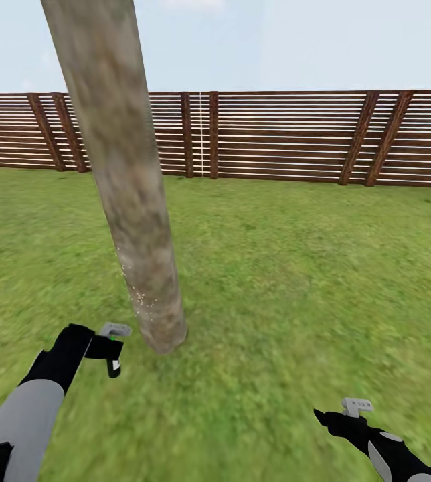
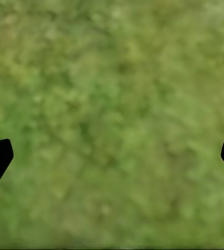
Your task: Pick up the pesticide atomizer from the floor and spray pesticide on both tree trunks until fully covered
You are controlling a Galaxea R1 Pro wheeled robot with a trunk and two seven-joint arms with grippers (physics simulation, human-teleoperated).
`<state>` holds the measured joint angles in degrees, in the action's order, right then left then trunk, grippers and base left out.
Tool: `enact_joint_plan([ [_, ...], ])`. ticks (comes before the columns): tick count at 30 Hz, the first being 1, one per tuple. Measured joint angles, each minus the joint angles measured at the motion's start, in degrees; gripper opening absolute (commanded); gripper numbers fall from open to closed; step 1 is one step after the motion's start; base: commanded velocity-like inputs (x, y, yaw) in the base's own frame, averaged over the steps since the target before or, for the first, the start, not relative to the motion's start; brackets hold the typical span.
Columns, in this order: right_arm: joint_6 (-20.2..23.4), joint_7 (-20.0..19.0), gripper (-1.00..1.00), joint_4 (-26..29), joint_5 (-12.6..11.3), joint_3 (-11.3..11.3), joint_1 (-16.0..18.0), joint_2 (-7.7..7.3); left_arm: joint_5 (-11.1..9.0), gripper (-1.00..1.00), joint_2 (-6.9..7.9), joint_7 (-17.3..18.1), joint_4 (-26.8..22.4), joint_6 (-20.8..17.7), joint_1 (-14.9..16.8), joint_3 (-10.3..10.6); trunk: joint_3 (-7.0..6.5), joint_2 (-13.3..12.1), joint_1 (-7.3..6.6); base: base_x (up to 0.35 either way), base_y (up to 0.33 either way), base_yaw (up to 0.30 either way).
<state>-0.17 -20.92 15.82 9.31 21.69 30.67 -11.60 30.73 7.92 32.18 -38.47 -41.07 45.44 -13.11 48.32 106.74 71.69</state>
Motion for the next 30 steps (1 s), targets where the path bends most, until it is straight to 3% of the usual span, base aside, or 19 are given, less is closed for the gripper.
enact_joint_plan([
  [2,0.00,0.00,1.00,0.00,0.00,0.02,0.00,0.00,-1.03,-1.00,-0.01,-0.06,0.05,0.01,0.00,0.01,0.00,0.00,0.00,-0.129,-0.239,0.241],
  [9,0.00,0.00,1.00,0.00,0.00,-0.02,0.00,0.00,-1.37,-1.00,-0.10,-0.07,0.07,0.01,0.00,0.01,0.00,0.00,0.00,0.011,-0.270,0.257],
  [22,0.00,0.00,1.00,0.00,0.00,0.01,0.00,0.00,-1.57,-1.00,-0.71,-0.08,0.07,0.01,0.00,-0.05,0.00,0.00,0.00,0.029,-0.274,0.041],
  [26,0.00,0.00,1.00,0.00,0.00,0.00,0.00,0.00,-3.37,-1.00,-0.71,-0.15,0.13,0.00,0.00,-0.04,0.00,0.00,0.00,-0.130,-0.271,0.263],
  [30,0.02,0.00,1.00,0.00,0.00,-0.02,0.00,0.00,-3.56,-1.00,-0.71,-0.16,0.07,0.01,0.00,-0.04,0.00,0.00,0.00,-0.053,-0.271,0.277],
])
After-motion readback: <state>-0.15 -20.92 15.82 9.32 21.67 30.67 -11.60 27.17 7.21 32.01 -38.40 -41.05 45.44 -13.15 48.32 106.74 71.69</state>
